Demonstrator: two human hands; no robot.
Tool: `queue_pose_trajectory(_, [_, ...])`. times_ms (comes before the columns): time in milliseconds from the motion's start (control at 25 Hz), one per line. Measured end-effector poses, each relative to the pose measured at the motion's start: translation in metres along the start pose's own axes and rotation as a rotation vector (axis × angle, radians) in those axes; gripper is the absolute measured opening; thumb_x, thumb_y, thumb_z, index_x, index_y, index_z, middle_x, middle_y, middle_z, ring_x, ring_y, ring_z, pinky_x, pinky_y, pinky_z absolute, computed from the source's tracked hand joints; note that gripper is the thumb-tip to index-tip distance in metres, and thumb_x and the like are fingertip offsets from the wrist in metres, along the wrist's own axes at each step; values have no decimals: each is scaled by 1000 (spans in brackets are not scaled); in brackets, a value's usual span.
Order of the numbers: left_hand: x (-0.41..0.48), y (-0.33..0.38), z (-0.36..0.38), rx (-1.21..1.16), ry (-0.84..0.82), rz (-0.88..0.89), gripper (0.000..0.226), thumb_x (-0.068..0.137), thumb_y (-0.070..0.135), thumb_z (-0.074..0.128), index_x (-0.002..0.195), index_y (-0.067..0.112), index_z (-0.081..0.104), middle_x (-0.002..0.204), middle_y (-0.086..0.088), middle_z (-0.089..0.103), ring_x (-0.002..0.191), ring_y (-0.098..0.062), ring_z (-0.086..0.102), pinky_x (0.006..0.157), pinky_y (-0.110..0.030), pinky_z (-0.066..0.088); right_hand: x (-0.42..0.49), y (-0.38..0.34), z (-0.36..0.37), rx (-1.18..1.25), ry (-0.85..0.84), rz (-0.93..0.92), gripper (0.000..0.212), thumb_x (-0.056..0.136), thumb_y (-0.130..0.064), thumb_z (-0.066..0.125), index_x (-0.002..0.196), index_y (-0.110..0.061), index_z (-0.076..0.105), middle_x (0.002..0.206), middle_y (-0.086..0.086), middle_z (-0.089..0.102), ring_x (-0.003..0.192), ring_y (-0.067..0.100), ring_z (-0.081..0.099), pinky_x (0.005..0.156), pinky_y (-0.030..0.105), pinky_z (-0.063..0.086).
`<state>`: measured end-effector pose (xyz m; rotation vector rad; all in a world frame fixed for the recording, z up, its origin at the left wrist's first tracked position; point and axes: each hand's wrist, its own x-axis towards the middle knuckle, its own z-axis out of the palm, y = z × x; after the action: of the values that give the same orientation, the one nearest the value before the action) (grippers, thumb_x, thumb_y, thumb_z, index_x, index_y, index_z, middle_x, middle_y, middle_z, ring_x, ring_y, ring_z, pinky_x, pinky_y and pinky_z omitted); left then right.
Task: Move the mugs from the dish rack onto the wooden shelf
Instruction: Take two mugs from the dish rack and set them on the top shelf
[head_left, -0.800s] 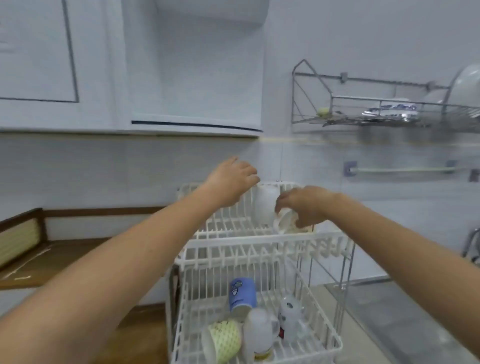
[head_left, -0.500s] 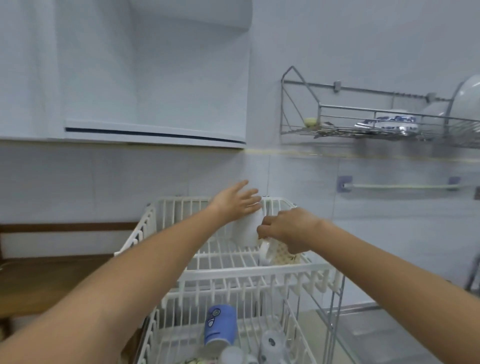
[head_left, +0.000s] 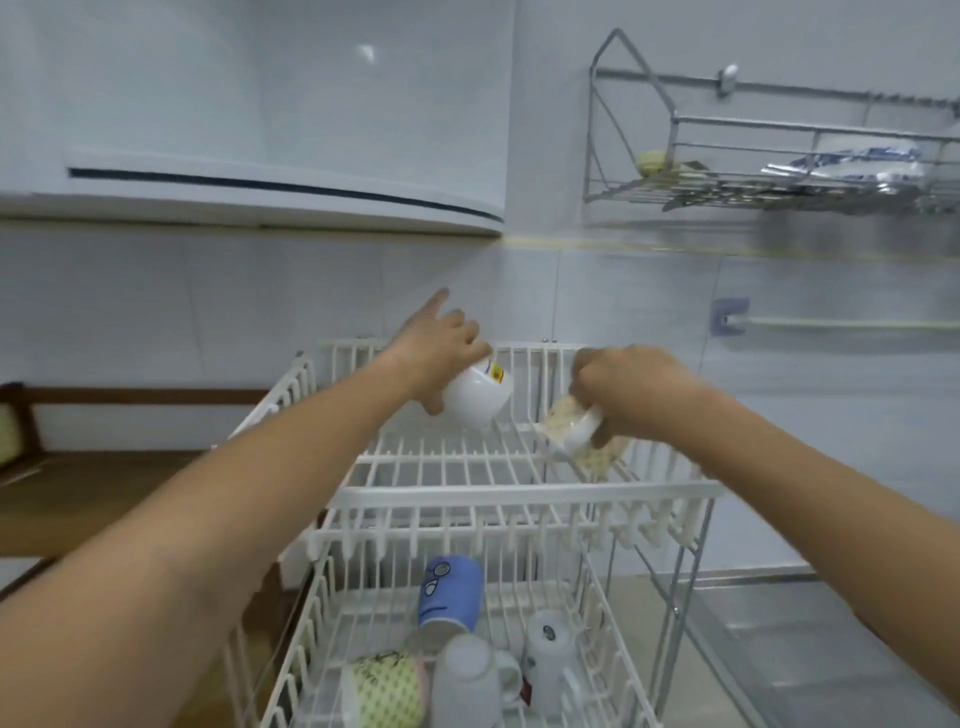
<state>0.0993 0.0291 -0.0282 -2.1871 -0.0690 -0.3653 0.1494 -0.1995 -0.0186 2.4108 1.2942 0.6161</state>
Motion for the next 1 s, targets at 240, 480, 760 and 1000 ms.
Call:
queue_pose_trajectory(240, [-100, -62, -4, -786, 189, -593, 87, 42, 74, 67, 114, 30, 47, 102, 4, 58, 86, -21, 57, 67, -33, 47, 6, 11, -19, 1055, 315, 325, 40, 60, -40, 86, 74, -7, 70, 70, 12, 72, 63, 21, 72, 50, 23, 54])
queue_pose_trajectory(480, [-232, -96, 29, -1210, 319, -894, 76, 56, 57, 80, 116, 26, 44, 103, 6, 57, 89, -12, 58, 66, -27, 51, 8, -85, -72, 2195, -60, 233, 48, 59, -24, 75, 100, -1, 63, 107, 21, 66, 68, 25, 75, 47, 27, 59])
queue_pose_trajectory(760, [-339, -135, 106, -1382, 275, -1353, 82, 56, 65, 74, 118, 16, 53, 110, -5, 63, 97, -23, 61, 83, -41, 54, 37, -251, -153, 2624, -203, 134, 39, 76, -1, 72, 112, 3, 57, 113, 21, 61, 97, 35, 65, 50, 37, 61])
queue_pose_trajectory(1000, [-391, -139, 175, -1448, 136, -1374, 55, 61, 40, 84, 104, 20, 55, 98, -2, 64, 80, -11, 60, 56, -23, 48, 107, -385, -129, 2585, -148, 478, 31, 80, -1, 72, 107, -2, 57, 120, 19, 60, 99, 31, 62, 67, 39, 60])
